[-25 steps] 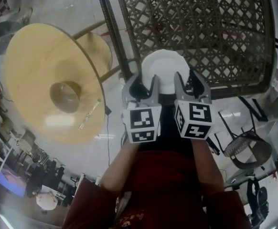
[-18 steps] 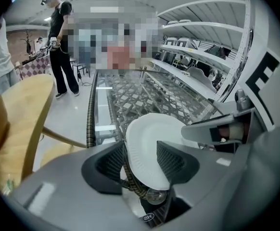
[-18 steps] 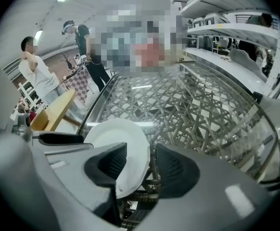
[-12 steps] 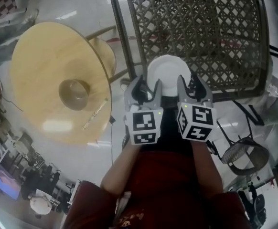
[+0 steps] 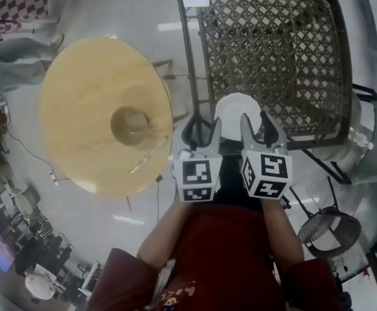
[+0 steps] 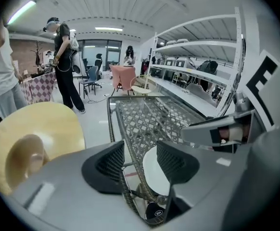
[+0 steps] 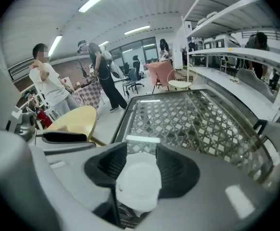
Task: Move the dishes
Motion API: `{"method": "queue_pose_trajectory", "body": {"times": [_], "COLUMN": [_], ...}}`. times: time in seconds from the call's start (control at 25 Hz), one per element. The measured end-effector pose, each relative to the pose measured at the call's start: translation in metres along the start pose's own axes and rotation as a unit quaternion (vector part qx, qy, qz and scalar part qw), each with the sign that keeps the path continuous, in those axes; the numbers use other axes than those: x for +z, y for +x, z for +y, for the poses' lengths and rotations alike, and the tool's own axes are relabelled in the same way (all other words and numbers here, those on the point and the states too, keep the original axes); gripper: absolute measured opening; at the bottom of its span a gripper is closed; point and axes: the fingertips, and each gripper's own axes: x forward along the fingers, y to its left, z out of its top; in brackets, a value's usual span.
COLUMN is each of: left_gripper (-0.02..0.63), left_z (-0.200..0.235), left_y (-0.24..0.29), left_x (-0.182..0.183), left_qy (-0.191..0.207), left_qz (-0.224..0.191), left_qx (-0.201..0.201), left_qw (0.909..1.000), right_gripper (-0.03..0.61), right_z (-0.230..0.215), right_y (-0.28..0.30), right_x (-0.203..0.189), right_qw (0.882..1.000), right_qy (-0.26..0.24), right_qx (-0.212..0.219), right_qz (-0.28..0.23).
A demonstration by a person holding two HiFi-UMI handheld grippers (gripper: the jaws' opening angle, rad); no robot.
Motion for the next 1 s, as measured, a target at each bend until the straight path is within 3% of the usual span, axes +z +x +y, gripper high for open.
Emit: {"method": "queue_pose_trajectory", "body": {"times": [0.48,0.72,1.0], "left_gripper": [0.221,0.221,0.219], "left_z": [0.029,0.091,0.138], "left_y": [-0.094,-0.187,-0.252], "left_x": [0.062,0.093,0.112], "left_qy": [0.0,-0.004,-0.013], "left_qz": [-0.092,-0.156,-0.219], "left_qx": [0.025,0.056,0.107], "left_qw": [0.9954,0.9862,0.9697], "right_gripper": [0.179,0.179,0.179], "right_z": [0.083,0.176,0.239], "right_y": [-0.069,-0.121,-0.15], "right_x": [0.077,0.119,0.149], "right_qw": [0.993,0.983,0.968], "right_qy": [-0.068,-0.1,-0.136], "right_qx": [0.043,0.061,0.097], "right_qz": [-0.087,-0.141,-0.185]}}
